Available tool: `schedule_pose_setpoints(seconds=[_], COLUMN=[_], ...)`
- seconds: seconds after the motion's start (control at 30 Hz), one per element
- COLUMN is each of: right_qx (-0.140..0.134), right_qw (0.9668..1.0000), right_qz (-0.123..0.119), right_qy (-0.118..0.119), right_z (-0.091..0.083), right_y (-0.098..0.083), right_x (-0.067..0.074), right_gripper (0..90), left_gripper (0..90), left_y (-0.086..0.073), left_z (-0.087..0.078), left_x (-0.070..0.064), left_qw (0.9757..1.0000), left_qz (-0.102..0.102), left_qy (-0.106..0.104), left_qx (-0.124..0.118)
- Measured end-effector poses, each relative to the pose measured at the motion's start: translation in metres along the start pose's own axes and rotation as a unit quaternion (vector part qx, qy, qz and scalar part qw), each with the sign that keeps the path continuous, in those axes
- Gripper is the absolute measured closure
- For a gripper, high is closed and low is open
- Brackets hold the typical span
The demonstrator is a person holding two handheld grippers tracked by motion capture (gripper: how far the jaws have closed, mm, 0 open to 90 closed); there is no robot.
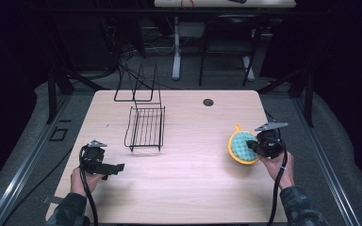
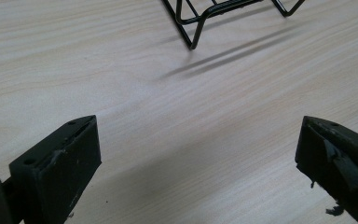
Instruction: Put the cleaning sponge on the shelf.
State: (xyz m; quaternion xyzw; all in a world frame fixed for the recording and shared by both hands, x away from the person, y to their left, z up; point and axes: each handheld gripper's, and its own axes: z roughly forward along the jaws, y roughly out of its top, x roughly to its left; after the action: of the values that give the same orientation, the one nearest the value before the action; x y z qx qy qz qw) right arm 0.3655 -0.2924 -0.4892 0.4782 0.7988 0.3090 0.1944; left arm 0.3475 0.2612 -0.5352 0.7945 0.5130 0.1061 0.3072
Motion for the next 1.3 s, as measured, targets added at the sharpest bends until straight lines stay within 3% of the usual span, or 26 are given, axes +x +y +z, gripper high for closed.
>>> schedule_pose_setpoints(seconds=[0.43,1.3], right_qx=[-0.019,-0.026], right_qw=[0.9996,0.9977], right_qz=[-0.016,-0.046], right_qy=[0.015,0.042], right_z=[-0.003,0.007], right_y=[0.015,0.040], right_x=[0.014,0.040], right_gripper=[89.8,89.7], left_gripper=[0.2,0.2], left_y=[0.000,0.000], left_z=[0.000,0.000], left_x=[0.000,0.000], left_qw=[1.0000,1.0000], left_qz=[0.001,0.001], left_qy=[-0.001,-0.004], left_qx=[0.000,0.000])
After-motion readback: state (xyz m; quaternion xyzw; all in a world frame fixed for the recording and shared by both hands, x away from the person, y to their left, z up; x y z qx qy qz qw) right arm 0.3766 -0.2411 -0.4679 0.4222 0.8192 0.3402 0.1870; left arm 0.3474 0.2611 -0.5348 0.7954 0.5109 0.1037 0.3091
